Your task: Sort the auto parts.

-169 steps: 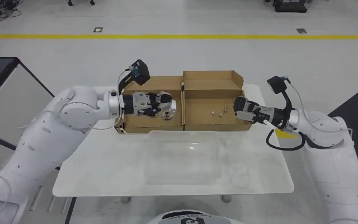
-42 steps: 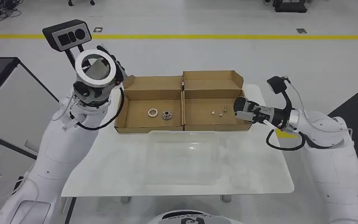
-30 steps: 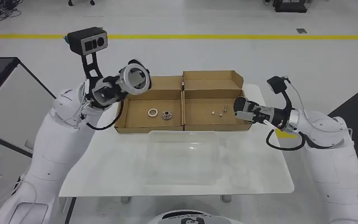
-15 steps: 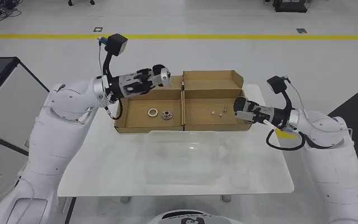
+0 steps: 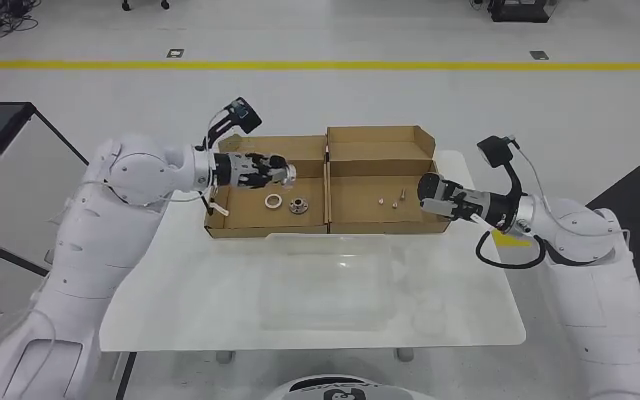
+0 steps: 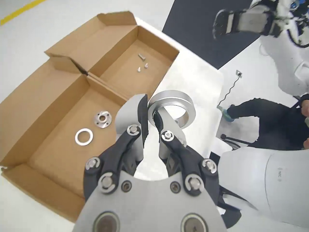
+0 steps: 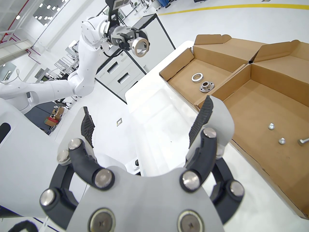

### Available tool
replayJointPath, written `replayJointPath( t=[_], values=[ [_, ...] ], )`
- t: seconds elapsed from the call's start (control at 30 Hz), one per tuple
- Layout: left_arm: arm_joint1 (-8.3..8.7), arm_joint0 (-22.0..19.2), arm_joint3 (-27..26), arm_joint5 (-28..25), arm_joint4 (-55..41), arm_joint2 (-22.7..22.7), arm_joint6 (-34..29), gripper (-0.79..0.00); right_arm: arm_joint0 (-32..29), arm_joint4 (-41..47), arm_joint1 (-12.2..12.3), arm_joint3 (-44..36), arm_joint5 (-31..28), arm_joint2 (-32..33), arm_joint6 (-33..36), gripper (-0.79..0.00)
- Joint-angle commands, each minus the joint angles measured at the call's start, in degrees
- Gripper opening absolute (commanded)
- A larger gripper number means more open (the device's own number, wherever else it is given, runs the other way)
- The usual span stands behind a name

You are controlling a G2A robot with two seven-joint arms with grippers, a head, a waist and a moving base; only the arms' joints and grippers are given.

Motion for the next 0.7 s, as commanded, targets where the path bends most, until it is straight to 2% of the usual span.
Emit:
replayJointPath(
  t=[0.0, 0.13, 0.27, 0.5, 0.67],
  values=[
    [0.14, -0.1, 0.1, 0.3, 2.5, 0.4, -1.4, -0.785, 0.0, 0.0, 0.0, 0.0, 0.0, 0.0, 0.0, 0.000],
    [0.06, -1.9, 1.5, 0.3, 7.5, 2.5, -3.2, -0.785, 0.0, 0.0, 0.0, 0.0, 0.0, 0.0, 0.0, 0.000],
    [-0.78, -5.7, 4.8, -0.7, 12.2, 6.8, -4.1, -0.785, 0.0, 0.0, 0.0, 0.0, 0.0, 0.0, 0.0, 0.000],
    [-3.76, -13.5, 14.4, -3.2, 19.3, 16.8, -2.8, -0.785, 0.0, 0.0, 0.0, 0.0, 0.0, 0.0, 0.0, 0.000],
    [-5.81, -17.4, 22.2, -5.1, 25.0, 22.2, -0.4, -0.785, 0.0, 0.0, 0.0, 0.0, 0.0, 0.0, 0.0, 0.000]
  ],
)
